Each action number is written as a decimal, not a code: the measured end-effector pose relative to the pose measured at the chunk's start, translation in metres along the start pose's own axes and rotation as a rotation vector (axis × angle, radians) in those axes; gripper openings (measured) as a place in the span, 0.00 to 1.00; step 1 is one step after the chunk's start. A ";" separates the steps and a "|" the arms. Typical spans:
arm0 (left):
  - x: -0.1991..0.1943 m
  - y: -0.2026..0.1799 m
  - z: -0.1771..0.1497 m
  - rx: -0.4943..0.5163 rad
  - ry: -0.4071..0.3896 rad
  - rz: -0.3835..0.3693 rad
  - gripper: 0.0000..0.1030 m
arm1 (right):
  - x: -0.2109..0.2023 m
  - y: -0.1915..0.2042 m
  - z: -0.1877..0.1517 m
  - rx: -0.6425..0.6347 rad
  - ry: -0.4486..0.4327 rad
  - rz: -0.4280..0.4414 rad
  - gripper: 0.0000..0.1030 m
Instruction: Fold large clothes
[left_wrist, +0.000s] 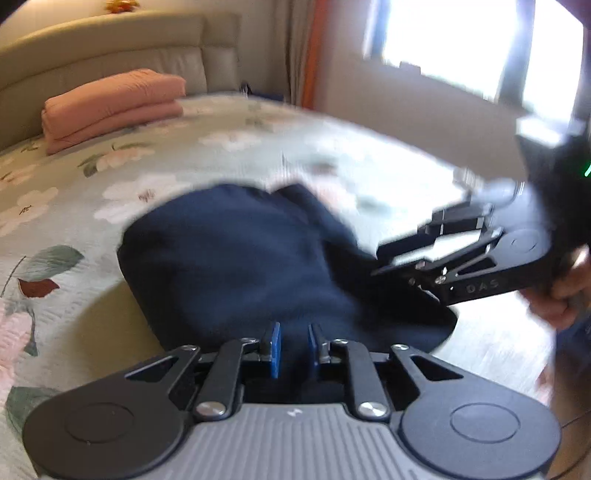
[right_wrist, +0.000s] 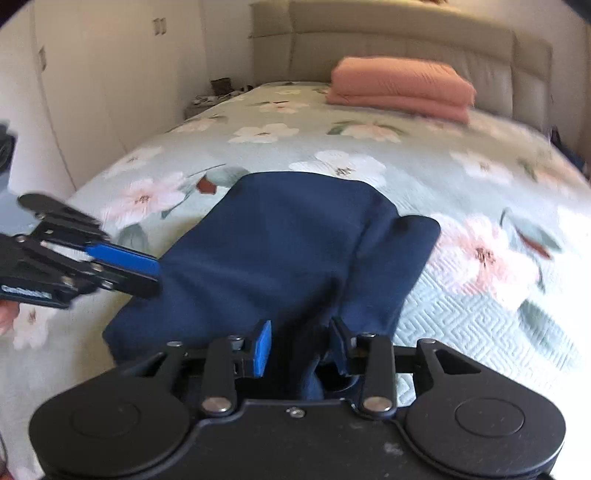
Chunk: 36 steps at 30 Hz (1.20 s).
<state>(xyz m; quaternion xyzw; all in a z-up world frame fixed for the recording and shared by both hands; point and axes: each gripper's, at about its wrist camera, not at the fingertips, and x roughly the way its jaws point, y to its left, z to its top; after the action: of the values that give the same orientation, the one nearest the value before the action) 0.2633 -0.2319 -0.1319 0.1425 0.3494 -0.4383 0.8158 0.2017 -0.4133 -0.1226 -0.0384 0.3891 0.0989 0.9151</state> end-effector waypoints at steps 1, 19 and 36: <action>0.005 -0.004 -0.006 0.015 0.007 0.008 0.18 | 0.010 0.003 -0.008 -0.008 0.041 0.000 0.45; -0.040 0.002 -0.025 0.041 0.021 0.043 0.23 | -0.013 -0.026 0.019 -0.005 -0.035 -0.032 0.36; -0.006 0.028 -0.017 -0.092 0.017 -0.050 0.35 | 0.075 -0.102 0.028 0.242 0.067 -0.124 0.29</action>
<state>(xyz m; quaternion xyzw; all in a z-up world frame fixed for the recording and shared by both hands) 0.2765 -0.2031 -0.1416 0.0999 0.3793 -0.4407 0.8074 0.2937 -0.4974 -0.1585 0.0450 0.4253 -0.0069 0.9039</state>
